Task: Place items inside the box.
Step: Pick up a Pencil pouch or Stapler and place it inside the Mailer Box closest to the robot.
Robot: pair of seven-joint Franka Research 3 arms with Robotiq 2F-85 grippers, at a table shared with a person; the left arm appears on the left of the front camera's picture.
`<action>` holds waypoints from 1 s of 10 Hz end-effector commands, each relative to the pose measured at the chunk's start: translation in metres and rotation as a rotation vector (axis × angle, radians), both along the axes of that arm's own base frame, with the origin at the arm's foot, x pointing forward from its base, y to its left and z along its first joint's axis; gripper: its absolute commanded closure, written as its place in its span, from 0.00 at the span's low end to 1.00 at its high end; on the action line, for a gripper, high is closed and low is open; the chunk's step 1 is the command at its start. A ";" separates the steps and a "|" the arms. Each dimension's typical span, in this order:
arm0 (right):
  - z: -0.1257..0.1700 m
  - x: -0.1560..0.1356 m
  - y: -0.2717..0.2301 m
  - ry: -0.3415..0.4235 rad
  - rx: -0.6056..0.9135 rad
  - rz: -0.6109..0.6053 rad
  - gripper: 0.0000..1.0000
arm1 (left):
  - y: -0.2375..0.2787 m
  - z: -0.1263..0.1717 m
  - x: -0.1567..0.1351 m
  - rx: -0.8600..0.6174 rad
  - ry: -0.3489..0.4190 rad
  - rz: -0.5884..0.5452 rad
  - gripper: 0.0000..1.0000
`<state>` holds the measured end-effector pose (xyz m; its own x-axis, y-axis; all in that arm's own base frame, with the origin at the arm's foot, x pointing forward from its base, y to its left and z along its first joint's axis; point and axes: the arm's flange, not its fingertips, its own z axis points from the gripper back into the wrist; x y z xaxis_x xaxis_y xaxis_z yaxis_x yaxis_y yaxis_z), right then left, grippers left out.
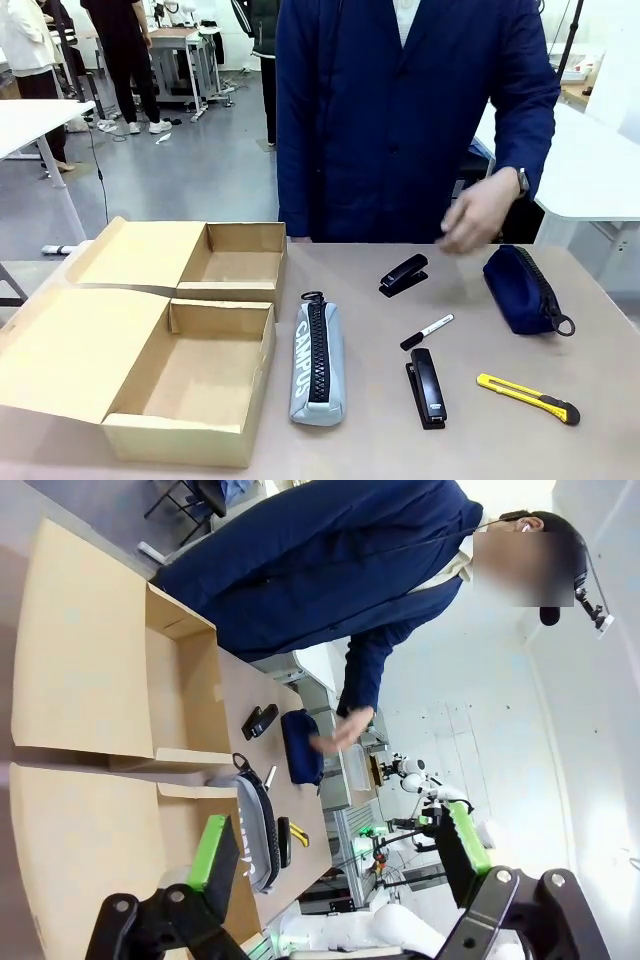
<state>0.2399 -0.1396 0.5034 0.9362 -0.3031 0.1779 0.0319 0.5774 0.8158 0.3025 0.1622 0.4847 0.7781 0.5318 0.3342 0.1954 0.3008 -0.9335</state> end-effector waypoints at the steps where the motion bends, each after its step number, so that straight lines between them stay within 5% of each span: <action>1: -0.012 -0.026 -0.006 -0.009 0.032 -0.075 0.00 | 0.000 0.002 0.001 -0.005 -0.032 -0.002 0.00; 2: -0.023 -0.030 -0.075 -0.043 0.192 -0.185 0.00 | 0.000 0.002 0.001 -0.005 -0.032 -0.002 0.00; 4: -0.062 -0.059 -0.141 -0.044 0.309 -0.136 0.00 | 0.000 0.002 0.001 -0.005 -0.032 -0.002 0.00; 9: -0.086 -0.052 -0.142 -0.039 0.353 -0.221 0.00 | 0.000 0.002 0.001 -0.005 -0.032 -0.002 0.00; 10: -0.097 -0.070 -0.145 -0.010 0.356 -0.207 0.00 | 0.000 0.002 0.001 -0.005 -0.032 -0.002 0.00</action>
<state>0.1836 -0.2796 0.4094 0.8528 -0.5209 0.0375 0.1038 0.2394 0.9653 0.3024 0.1624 0.4853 0.7783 0.5301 0.3365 0.1973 0.3023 -0.9326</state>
